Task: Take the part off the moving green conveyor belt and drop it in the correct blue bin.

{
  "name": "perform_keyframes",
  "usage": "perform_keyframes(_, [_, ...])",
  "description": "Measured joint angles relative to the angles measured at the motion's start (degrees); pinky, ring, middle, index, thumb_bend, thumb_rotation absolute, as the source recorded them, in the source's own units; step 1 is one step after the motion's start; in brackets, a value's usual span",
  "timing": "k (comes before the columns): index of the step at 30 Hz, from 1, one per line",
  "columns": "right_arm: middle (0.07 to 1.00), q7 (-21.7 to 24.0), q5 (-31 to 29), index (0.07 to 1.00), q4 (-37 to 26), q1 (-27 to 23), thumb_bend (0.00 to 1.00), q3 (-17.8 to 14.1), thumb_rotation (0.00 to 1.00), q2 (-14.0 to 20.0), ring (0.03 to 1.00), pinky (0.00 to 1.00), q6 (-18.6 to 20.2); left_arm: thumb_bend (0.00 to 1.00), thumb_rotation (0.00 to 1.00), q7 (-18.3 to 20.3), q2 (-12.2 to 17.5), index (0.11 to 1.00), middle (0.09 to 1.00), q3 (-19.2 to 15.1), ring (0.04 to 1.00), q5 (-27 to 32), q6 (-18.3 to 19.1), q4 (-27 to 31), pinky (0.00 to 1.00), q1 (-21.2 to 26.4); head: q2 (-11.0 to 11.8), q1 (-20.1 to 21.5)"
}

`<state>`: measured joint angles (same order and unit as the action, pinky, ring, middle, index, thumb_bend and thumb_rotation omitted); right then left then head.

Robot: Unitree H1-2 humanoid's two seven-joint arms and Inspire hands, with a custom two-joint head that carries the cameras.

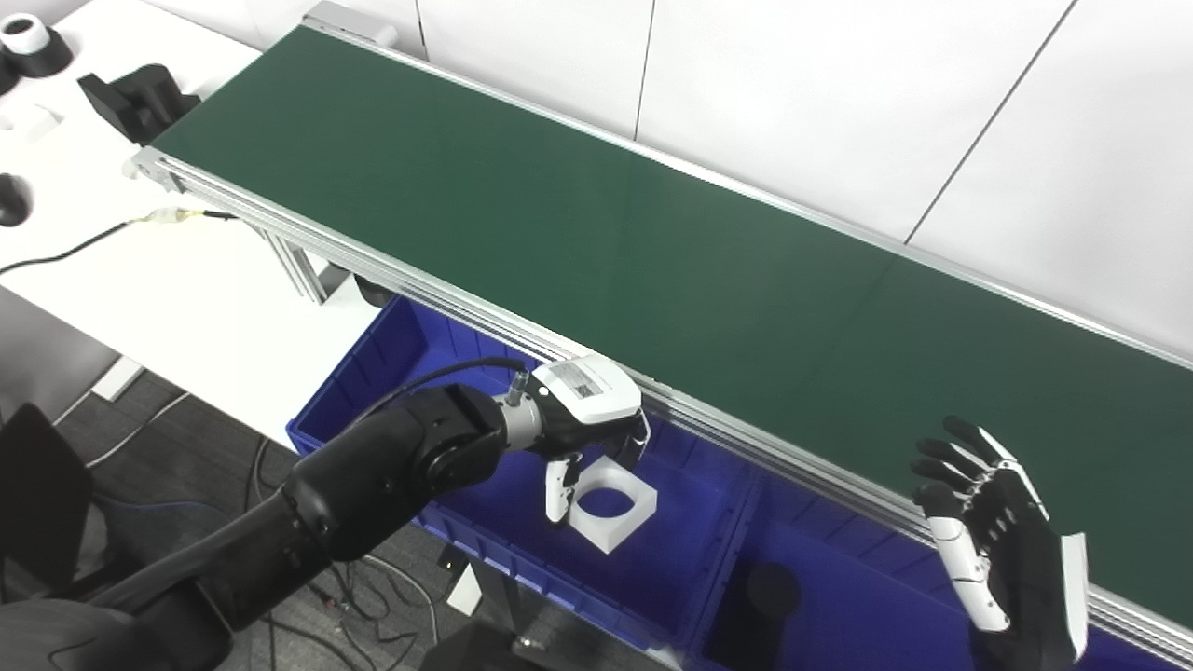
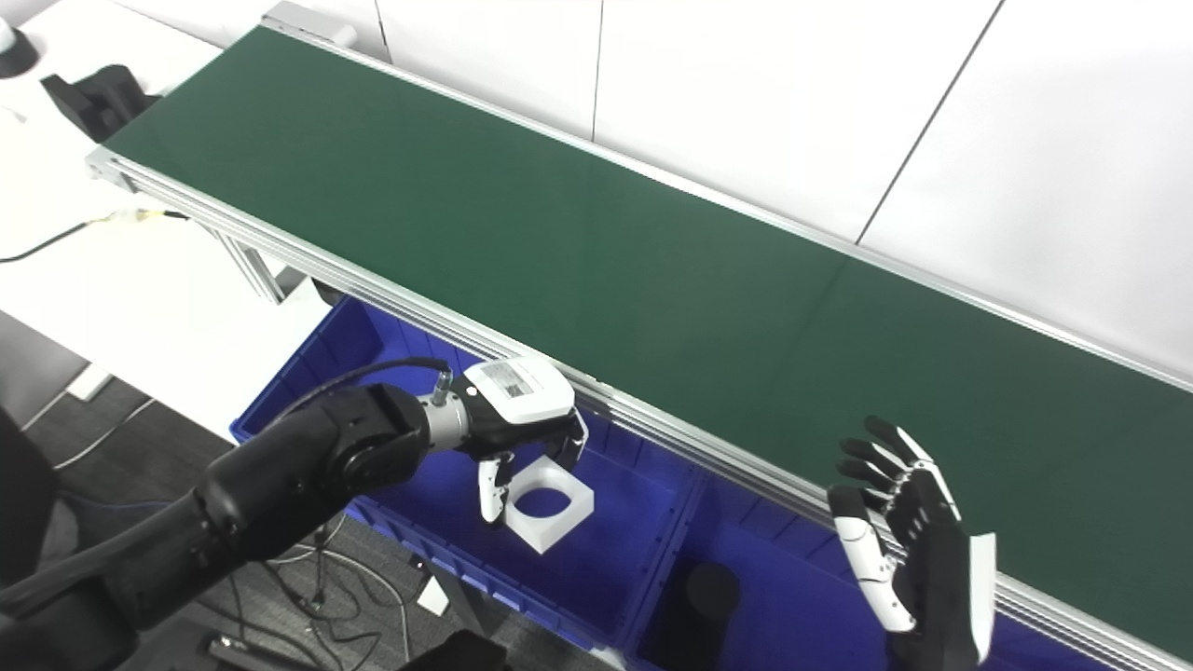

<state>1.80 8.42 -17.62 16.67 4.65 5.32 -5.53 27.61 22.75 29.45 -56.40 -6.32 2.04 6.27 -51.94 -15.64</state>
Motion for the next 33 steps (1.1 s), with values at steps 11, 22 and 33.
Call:
perform_keyframes(11, [0.721, 0.59, 0.2, 0.801, 0.0, 0.01, 0.61, 0.17, 0.68, 0.0, 0.68, 0.57, 0.0, 0.52, 0.0, -3.79, -0.32, 0.458, 0.525, 1.38, 0.598, -0.1, -0.17, -4.95, 0.64, 0.15, 0.44, 0.7])
perform_keyframes(22, [0.728, 0.61, 0.09, 0.807, 0.17, 0.01, 0.62, 0.22, 0.68, -0.01, 0.688, 0.58, -0.01, 0.78, 0.14, -3.84, -0.28, 0.683, 0.684, 1.68, 0.687, -1.54, 0.18, -4.35, 0.68, 0.32, 0.88, 1.05])
perform_keyframes(33, [0.725, 0.59, 0.57, 0.803, 0.17, 0.05, 0.63, 0.48, 0.68, -0.14, 0.68, 0.58, 0.0, 0.89, 0.22, -2.11, -0.19, 0.817, 0.812, 1.63, 0.76, -1.64, 1.01, -2.7, 0.74, 0.54, 1.14, 1.32])
